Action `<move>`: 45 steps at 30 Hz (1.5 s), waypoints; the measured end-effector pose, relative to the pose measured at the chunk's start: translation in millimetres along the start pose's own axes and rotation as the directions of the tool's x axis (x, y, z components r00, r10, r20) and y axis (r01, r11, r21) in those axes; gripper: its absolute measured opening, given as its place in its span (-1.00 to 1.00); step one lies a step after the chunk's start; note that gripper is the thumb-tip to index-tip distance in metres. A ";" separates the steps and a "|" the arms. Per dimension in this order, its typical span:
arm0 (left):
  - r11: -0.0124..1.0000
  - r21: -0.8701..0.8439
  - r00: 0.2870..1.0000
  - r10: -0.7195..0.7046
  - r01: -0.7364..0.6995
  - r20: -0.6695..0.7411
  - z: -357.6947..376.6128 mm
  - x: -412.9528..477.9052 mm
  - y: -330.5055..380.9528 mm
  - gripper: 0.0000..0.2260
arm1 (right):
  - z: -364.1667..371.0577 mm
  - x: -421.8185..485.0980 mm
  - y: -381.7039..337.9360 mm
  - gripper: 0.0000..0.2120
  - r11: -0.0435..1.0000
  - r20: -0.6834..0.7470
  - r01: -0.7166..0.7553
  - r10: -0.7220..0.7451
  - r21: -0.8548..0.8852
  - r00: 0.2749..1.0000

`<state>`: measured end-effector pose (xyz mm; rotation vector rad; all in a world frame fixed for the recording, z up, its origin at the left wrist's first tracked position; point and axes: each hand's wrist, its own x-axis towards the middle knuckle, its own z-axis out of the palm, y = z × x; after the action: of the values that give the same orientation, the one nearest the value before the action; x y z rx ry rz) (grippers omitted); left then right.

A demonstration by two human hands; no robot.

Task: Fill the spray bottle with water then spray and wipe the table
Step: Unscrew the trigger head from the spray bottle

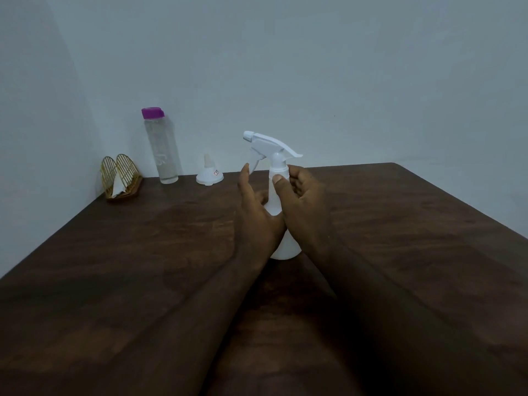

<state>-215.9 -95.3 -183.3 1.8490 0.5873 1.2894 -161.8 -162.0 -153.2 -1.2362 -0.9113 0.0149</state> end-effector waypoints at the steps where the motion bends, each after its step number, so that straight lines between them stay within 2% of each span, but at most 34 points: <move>1: 1.000 0.010 1.000 0.002 -0.002 0.003 -0.6 -0.4 0.7 -0.21 | 0.5 0.2 0.4 -0.90 1.000 -0.007 0.001 -0.001 0.004 1.000; 4: 0.999 0.050 1.000 0.016 -0.016 0.009 -0.7 -1.9 1.0 -0.17 | 2.2 -0.9 0.2 -0.75 1.000 -0.051 -0.018 0.019 0.011 0.999; 6: 0.999 0.046 1.000 0.004 -0.004 0.006 -0.2 -1.8 0.9 -0.20 | 1.8 -0.4 0.8 -0.78 0.999 -0.057 -0.035 0.035 0.012 0.998; 9: 1.000 0.006 1.000 -0.001 0.000 0.009 -0.2 -1.0 -0.1 -0.20 | 0.3 -0.4 1.0 -0.93 0.999 -0.022 -0.041 0.041 -0.008 0.999; 12: 1.000 0.001 1.000 -0.005 0.005 0.018 -0.5 -1.6 -1.9 -0.19 | 1.1 -0.6 2.4 -0.86 0.999 -0.019 -0.052 0.052 0.008 0.998; 15: 1.000 0.004 1.000 0.022 -0.022 0.007 0.4 -3.0 -2.3 -0.17 | -0.2 -1.5 -1.3 -0.71 0.999 -0.059 -0.044 0.045 0.013 0.997; 18: 1.000 0.006 1.000 0.005 -0.005 -0.020 -0.2 -2.8 -1.6 -0.18 | -0.8 -0.3 -1.4 -0.91 0.998 -0.026 -0.063 0.063 0.010 0.998; 22: 1.000 -0.005 1.000 0.001 -0.001 0.001 -1.5 -2.9 -2.8 -0.14 | 2.3 -1.3 -2.1 -0.80 0.996 0.018 -0.081 0.081 0.027 0.997; 26: 1.000 -0.006 1.000 0.006 -0.006 0.003 -1.1 -3.2 -3.0 -0.17 | 1.6 -2.1 -3.4 -0.75 0.994 -0.070 -0.097 0.099 0.043 0.993; 29: 1.000 0.003 1.000 -0.009 0.009 -0.013 -1.4 -3.1 -0.2 -0.14 | 0.9 -3.4 -6.6 -0.87 0.997 -0.055 -0.080 0.080 -0.001 0.995; 32: 1.000 -0.010 1.000 -0.017 0.017 -0.001 -2.6 -2.4 -2.6 -0.12 | 2.4 -5.2 -6.1 -0.79 0.996 -0.063 -0.085 0.085 -0.004 0.994; 36: 0.999 0.028 1.000 0.024 -0.025 0.014 -3.0 -2.3 -2.5 -0.09 | 0.0 -0.5 -4.8 -0.83 0.985 -0.221 -0.166 0.172 0.044 0.960; 39: 0.999 0.019 0.999 0.037 -0.037 0.021 -3.4 -2.8 -1.1 -0.09 | -3.1 1.1 -7.2 -0.80 0.979 -0.266 -0.189 0.203 0.078 0.942; 41: 0.999 0.027 0.999 0.046 -0.047 0.026 -2.8 -3.5 -0.2 -0.09 | -4.4 0.2 -9.6 -0.73 0.985 -0.273 -0.160 0.170 0.059 0.947; 45: 0.999 0.031 0.999 0.038 -0.038 0.011 -3.2 -2.2 -2.4 -0.10 | 0.9 -3.5 -4.8 -0.79 0.994 -0.250 -0.103 0.092 -0.032 0.964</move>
<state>-219.6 -94.5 -185.9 1.8997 0.5723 1.3009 -166.9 -164.7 -151.3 -1.2912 -0.6360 -0.0806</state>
